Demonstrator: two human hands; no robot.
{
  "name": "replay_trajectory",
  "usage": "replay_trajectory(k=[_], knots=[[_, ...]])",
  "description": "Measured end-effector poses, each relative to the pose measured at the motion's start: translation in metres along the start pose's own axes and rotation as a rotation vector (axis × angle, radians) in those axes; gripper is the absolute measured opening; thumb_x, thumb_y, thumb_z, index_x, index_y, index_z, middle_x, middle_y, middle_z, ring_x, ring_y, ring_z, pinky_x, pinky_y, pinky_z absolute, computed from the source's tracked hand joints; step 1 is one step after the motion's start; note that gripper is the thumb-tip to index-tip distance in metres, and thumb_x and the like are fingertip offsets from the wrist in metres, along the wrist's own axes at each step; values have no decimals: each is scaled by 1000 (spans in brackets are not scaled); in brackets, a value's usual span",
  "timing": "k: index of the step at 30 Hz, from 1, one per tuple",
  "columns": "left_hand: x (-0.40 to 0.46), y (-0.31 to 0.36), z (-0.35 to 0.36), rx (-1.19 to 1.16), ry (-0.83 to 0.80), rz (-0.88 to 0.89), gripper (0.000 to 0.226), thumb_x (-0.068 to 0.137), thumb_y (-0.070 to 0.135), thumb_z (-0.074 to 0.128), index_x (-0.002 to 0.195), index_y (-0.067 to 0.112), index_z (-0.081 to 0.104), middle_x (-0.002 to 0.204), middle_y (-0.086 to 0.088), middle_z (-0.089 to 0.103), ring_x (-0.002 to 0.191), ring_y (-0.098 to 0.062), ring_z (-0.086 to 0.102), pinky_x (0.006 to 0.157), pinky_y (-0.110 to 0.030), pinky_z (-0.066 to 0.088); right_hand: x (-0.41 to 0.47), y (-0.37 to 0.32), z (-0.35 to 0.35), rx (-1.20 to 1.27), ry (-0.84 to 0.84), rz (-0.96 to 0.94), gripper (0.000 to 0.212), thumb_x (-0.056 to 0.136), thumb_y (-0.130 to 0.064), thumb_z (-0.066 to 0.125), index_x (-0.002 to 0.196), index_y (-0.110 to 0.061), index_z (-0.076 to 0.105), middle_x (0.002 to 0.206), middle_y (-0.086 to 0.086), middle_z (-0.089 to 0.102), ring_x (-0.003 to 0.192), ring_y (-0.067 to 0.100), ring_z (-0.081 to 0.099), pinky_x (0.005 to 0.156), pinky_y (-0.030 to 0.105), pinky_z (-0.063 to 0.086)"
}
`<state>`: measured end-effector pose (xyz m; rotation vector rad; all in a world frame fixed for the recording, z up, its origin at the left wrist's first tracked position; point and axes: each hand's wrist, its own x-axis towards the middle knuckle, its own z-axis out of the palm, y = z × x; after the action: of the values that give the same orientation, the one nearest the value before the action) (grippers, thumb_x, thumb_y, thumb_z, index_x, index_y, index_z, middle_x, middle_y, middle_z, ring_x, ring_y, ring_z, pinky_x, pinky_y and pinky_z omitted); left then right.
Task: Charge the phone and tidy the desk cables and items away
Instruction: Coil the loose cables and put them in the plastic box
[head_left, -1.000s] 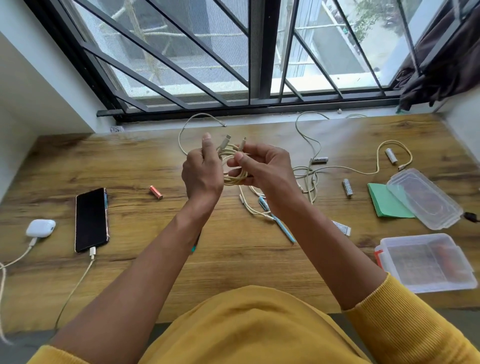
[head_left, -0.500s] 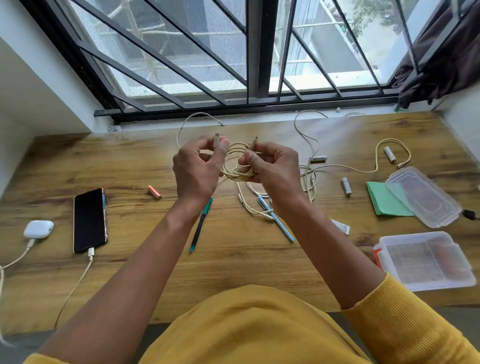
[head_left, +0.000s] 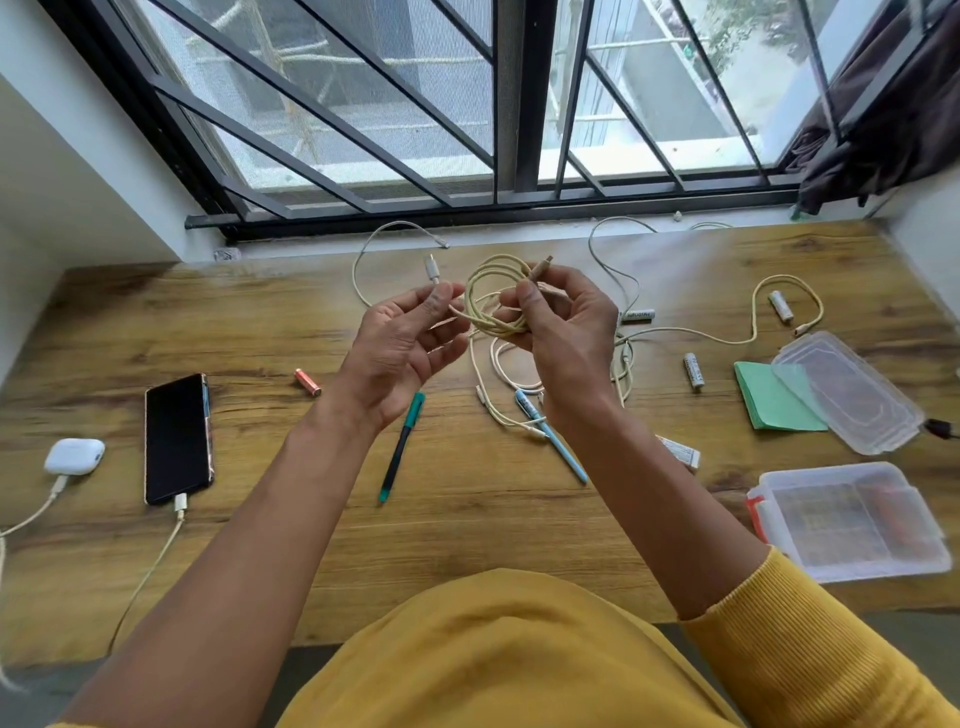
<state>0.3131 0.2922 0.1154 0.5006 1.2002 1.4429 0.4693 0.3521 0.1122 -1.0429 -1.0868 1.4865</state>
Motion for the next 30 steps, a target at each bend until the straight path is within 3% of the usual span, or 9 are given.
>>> replay_trajectory(k=[3,6,9,13,16,18,20,23,30], knots=[[-1,-2,4,-54,-20,-42,17,105,17,62,114,6,72,95,-6,74,84,-16,72,72,-25,63,2,0,1,24,29,-9,13,103,-4,64,116,-2,66,96,22,77,80,26,75,76,42,65],[1,-5,8,-115,12,-82,31,106,15,60,130,-4,65,105,-14,74,90,-21,74,79,-29,65,2,0,1,30,19,-28,16,104,-5,64,119,-1,65,96,22,76,81,28,75,78,45,66],[2,-9,7,-257,-1,-139,35,108,12,57,139,-3,59,115,-19,72,99,-24,74,87,-32,65,0,-1,1,76,-37,-38,17,104,-3,62,120,2,64,91,20,75,79,28,77,80,47,66],[4,-10,7,-314,-41,-227,22,107,10,57,122,3,71,104,-10,73,90,-15,71,83,-27,63,-2,-4,-2,98,-181,-5,21,106,-2,57,125,4,63,88,15,77,77,27,77,80,44,65],[4,-8,7,-281,-81,-273,22,103,7,61,117,5,78,99,-7,72,84,-10,64,79,-22,60,0,-4,-3,62,-279,2,25,107,-4,57,130,5,62,99,29,76,85,36,76,82,48,65],[2,-6,7,-247,-77,-297,17,95,8,69,99,9,85,95,-7,74,82,-11,65,77,-22,60,2,-7,-5,41,-328,1,26,107,-4,57,130,4,63,102,33,74,86,37,75,82,47,65],[-1,-6,5,-249,-30,-319,12,85,7,74,93,6,83,94,-10,74,79,-13,68,71,-22,62,5,-11,-9,29,-362,10,24,106,-3,57,129,2,65,95,25,75,81,29,76,77,42,64],[-1,-8,2,-204,2,-288,15,89,5,74,103,6,75,96,-11,75,80,-15,72,70,-23,63,9,-16,-12,9,-379,33,24,105,0,57,127,2,66,85,11,76,73,19,76,69,32,62],[1,-3,5,-79,-36,-137,20,103,11,62,117,2,72,102,-13,78,89,-19,76,76,-28,64,5,-12,-7,18,-261,19,20,103,1,61,122,3,67,84,12,78,75,23,79,66,34,63]])
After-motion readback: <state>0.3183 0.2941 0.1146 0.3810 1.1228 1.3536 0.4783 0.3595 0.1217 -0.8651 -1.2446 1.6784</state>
